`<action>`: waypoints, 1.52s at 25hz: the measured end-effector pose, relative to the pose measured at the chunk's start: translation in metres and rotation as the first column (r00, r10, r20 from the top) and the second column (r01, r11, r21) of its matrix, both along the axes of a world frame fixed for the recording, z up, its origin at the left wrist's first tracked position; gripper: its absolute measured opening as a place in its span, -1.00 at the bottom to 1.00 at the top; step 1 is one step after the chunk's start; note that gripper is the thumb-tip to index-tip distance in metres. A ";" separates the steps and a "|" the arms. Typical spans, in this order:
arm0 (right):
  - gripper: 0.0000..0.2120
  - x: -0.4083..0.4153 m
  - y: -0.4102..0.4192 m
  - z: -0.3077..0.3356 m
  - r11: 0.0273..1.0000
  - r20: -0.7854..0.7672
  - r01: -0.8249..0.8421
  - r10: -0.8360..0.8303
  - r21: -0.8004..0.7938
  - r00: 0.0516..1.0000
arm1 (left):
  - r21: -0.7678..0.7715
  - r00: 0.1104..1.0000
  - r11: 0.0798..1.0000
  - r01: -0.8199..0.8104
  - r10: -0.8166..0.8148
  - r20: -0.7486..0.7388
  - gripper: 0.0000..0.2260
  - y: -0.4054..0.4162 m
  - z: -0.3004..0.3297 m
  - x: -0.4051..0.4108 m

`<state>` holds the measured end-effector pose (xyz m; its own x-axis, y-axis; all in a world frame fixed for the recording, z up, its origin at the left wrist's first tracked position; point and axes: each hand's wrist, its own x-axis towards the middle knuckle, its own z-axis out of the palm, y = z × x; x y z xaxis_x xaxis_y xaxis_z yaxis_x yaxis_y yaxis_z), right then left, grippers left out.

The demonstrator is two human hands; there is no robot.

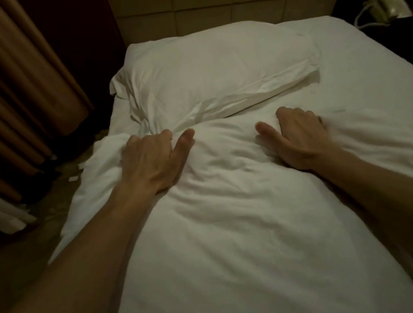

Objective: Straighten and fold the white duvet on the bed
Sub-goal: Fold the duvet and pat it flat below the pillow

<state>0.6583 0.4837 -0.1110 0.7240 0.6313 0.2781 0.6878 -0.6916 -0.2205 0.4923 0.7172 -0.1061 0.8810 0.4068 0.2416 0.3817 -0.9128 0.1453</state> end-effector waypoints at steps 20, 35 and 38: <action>-0.12 -0.279 -0.295 0.198 0.988 0.072 -0.067 0.057 0.140 0.996 | 0.201 0.993 0.978 0.054 -0.074 0.093 -0.27 -0.310 0.218 -0.310; -0.29 -0.523 -0.457 0.149 0.995 0.090 -0.070 0.064 0.066 0.994 | 0.132 0.965 0.963 0.235 -0.248 0.089 -0.34 -0.436 0.155 -0.529; -0.35 -0.562 -0.484 0.139 0.970 -0.003 -0.181 0.184 0.164 0.983 | 0.057 0.972 0.980 0.191 -0.197 0.129 -0.29 -0.467 0.139 -0.576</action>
<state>0.0959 0.0001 0.0277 0.6068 0.7005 0.3757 0.7938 -0.5090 -0.3330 -0.0832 0.2505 0.0331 0.9007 0.2181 0.3758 0.1771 -0.9741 0.1409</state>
